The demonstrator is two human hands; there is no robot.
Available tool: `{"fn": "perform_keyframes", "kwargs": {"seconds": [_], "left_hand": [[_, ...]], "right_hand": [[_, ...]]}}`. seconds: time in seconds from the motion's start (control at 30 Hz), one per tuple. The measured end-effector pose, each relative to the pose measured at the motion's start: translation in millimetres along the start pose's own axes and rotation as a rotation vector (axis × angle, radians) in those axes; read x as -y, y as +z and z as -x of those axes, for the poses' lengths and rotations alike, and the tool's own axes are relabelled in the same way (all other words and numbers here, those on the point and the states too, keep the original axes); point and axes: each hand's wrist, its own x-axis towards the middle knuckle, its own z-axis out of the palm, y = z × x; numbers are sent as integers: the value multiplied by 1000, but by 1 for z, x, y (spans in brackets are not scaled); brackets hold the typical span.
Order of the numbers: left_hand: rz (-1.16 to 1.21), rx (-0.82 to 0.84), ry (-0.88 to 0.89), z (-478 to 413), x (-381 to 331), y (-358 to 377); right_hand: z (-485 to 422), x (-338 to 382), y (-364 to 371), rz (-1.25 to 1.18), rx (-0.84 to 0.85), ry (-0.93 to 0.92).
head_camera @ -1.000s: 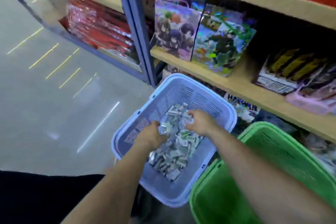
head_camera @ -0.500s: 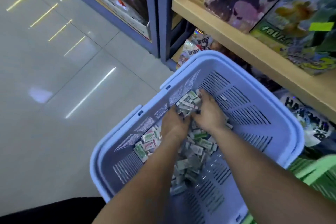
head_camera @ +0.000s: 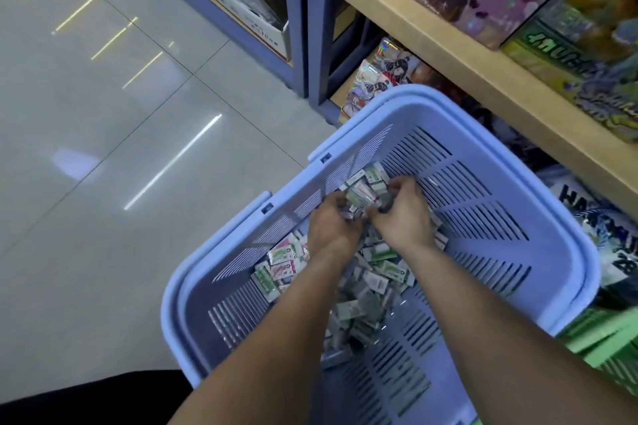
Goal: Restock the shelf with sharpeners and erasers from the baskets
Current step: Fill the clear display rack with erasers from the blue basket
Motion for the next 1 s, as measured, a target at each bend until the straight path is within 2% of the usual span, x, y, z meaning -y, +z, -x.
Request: {"fn": "perform_keyframes", "kwargs": {"seconds": [0.23,0.3,0.5,0.83,1.0], "left_hand": [[-139,94,135,-8,-2,1],[-142,88,119,-7,-3,2],[51,80,1,-7,-5,2],[97,112,-19,-8,-13,0],[114,157,-47,-6,-14,4]], "right_hand": [[-1,-5,-5,94,48,57],[-2,-6,-6,122,72,38],[0,-4,-8,179,96,-4],[-8,-8,-19,-72,255,85],[-10,-10,-19,-203,273,107]]}}
